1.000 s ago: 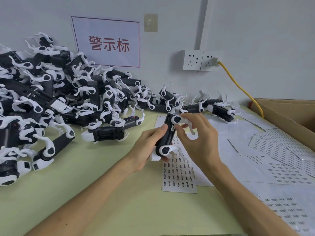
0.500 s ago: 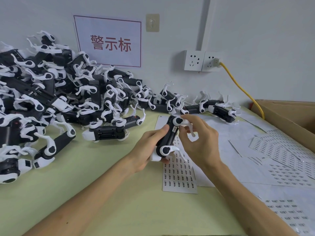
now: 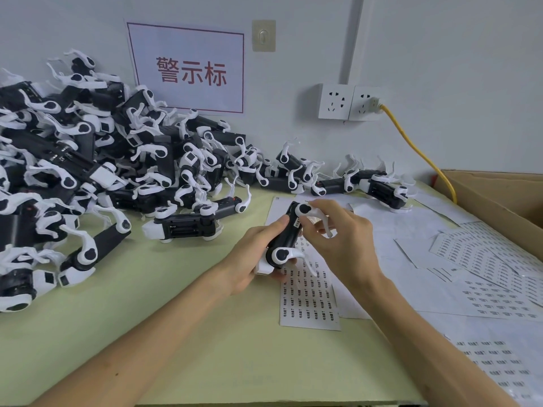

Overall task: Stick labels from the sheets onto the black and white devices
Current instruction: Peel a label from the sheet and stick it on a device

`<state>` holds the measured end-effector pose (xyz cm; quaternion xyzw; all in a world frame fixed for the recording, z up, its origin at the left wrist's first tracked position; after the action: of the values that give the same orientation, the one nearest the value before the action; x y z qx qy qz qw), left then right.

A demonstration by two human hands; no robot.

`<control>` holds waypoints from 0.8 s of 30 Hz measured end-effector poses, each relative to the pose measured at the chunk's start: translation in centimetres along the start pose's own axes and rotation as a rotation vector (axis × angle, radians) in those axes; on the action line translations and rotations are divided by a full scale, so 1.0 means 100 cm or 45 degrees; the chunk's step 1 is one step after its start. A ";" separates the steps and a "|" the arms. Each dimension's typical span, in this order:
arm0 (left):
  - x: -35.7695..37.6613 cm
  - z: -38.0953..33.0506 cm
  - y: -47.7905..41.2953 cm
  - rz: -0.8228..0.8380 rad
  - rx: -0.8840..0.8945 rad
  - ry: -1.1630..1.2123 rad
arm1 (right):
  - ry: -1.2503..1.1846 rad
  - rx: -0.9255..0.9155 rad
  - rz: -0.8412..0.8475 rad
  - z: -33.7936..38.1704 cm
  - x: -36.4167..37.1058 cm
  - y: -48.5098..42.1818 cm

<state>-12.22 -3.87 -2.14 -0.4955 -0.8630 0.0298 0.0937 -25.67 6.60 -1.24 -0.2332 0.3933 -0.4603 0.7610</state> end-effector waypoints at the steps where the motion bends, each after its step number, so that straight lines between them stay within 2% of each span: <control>1: 0.000 0.000 0.000 0.004 -0.017 0.007 | 0.002 -0.007 0.012 -0.001 0.000 0.000; 5: -0.002 0.002 0.000 0.013 -0.066 0.028 | 0.084 -0.048 0.065 -0.005 0.000 -0.002; 14: -0.002 0.001 -0.002 -0.026 0.000 -0.001 | -0.241 0.264 0.300 0.003 -0.002 -0.001; 24: -0.004 0.002 0.000 -0.039 -0.033 -0.015 | -0.368 0.284 0.519 0.006 -0.005 -0.002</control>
<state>-12.08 -4.18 -2.40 -0.4833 -0.8713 0.0202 0.0828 -25.40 6.90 -0.56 -0.1271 0.2663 -0.3001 0.9071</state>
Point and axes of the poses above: each hand's wrist, its own y-axis away from the middle knuckle, its own x-axis out of the palm, z = x × y, the point moved 2 cm from there along -y, towards the middle knuckle, and after that the axes turned 12 degrees about x, right-handed, at the moved point
